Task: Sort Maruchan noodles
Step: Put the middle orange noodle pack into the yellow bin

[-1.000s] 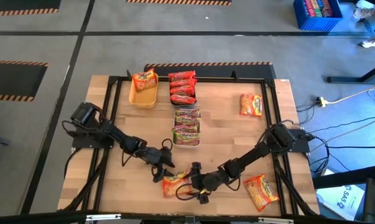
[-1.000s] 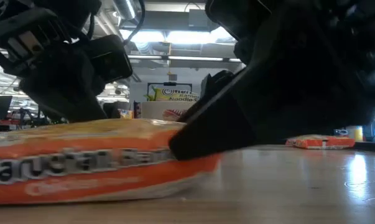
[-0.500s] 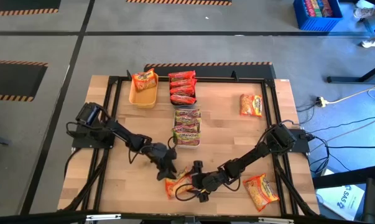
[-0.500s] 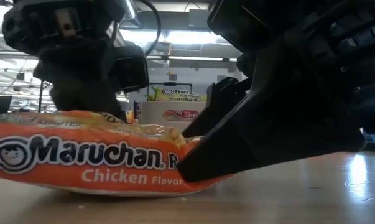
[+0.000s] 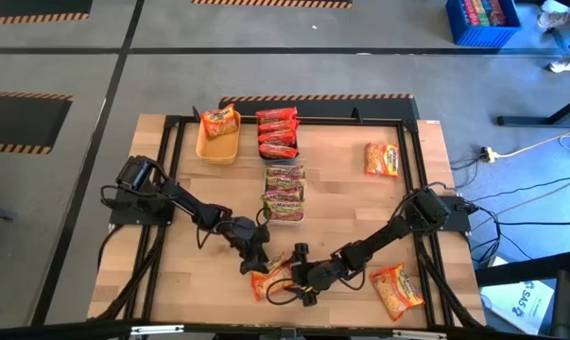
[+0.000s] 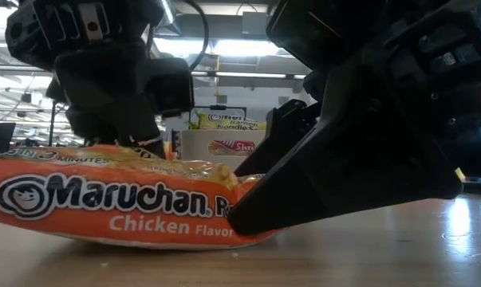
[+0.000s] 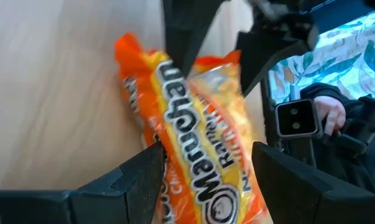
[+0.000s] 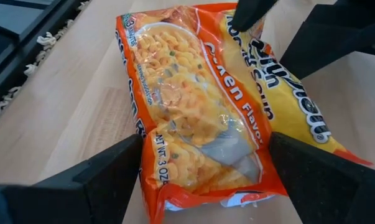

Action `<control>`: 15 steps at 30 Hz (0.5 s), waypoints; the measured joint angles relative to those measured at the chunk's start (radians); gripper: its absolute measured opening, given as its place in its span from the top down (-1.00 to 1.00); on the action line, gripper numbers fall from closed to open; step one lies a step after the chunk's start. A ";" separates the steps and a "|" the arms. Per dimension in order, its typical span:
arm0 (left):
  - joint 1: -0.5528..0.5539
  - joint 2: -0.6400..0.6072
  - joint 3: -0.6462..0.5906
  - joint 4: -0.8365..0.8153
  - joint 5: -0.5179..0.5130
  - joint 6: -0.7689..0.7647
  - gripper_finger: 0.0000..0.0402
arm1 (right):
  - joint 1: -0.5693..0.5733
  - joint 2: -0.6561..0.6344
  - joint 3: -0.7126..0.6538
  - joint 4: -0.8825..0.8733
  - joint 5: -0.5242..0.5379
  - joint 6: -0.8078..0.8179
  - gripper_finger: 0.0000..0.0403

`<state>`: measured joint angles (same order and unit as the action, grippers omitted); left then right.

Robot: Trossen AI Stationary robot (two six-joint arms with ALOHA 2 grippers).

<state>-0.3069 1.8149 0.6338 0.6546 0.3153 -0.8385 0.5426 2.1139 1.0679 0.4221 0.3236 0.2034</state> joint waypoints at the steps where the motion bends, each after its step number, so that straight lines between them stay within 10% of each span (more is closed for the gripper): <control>1: -0.003 0.000 0.009 -0.004 -0.006 0.005 -0.17 | 0.000 0.000 0.000 0.000 0.001 0.000 -0.74; 15: -0.013 0.050 0.142 -0.190 -0.027 0.084 -0.02 | 0.000 0.000 -0.001 0.000 -0.001 0.000 -0.74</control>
<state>-0.3199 1.8648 0.7757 0.4650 0.2885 -0.7540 0.5430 2.1136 1.0672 0.4220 0.3229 0.2039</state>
